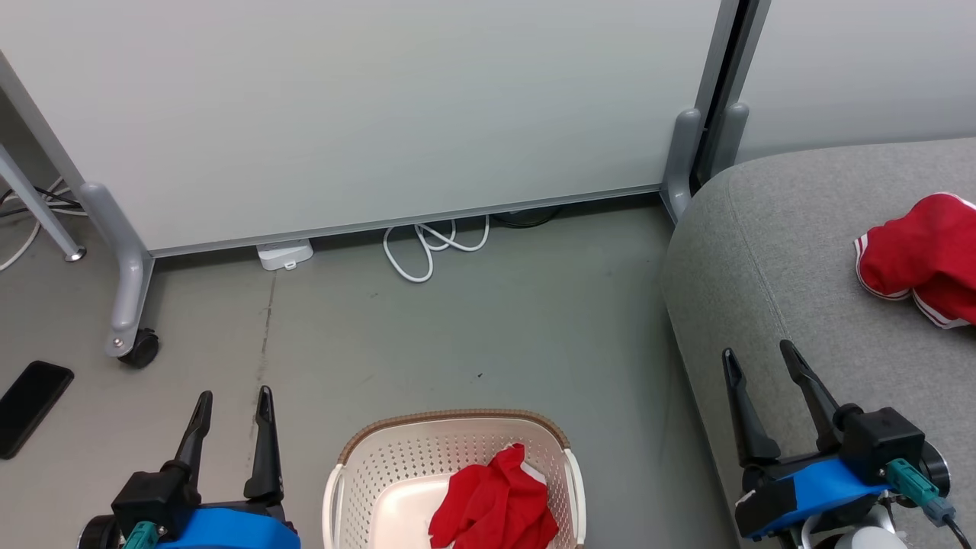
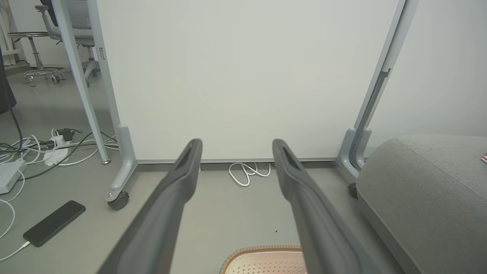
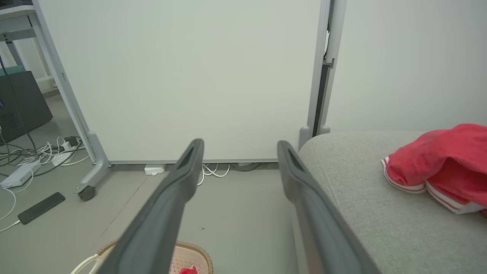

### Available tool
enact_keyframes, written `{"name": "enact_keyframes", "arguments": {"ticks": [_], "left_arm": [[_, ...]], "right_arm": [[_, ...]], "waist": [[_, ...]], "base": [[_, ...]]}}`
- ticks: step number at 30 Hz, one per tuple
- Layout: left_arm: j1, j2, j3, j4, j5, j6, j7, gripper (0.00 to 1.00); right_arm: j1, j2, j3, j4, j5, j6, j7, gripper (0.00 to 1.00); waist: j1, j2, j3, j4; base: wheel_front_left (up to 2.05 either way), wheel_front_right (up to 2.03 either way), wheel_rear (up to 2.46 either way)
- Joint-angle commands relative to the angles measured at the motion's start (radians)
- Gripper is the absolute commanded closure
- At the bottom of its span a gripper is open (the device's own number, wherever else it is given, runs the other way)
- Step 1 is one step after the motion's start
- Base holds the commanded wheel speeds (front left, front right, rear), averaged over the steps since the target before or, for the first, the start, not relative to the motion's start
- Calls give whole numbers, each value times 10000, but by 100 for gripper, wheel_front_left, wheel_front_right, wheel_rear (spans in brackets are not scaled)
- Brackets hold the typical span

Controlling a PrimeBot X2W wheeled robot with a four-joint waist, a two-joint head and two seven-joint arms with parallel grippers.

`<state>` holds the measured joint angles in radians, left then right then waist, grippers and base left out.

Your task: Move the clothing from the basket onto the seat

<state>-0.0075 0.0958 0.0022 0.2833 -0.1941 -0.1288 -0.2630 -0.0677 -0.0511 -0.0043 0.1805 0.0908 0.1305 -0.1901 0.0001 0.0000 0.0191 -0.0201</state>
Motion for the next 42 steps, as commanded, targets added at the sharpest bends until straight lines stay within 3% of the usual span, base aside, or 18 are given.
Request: {"name": "enact_keyframes", "arguments": {"ticks": [1, 13, 25, 42], "left_arm": [[-148, 73, 3, 11, -37, -24, -27, 0], [-486, 168, -505, 446, -200, -24, -27, 0], [-2071, 376, -1251, 1871, -753, -23, -27, 0], [-4932, 1402, -3408, 5169, -254, 40, -13, 0]], "right_arm": [[59, 12, 22, 12, 33, 5, -48, 0], [-377, 11, 431, -267, 60, 5, -79, 0], [-1569, 13, 1260, -676, 148, 5, -344, 0], [-3209, 16, 2271, -977, 1082, 5, -760, 0]], "waist": [[-1, 0, 9, -13], [-1, 0, 910, -712], [-1, 0, 3494, -2068], [-1, 0, 6780, -3493]], "base": [[0, 0, 0], [0, 0, 0], [0, 0, 0], [0, 0, 0]]}}
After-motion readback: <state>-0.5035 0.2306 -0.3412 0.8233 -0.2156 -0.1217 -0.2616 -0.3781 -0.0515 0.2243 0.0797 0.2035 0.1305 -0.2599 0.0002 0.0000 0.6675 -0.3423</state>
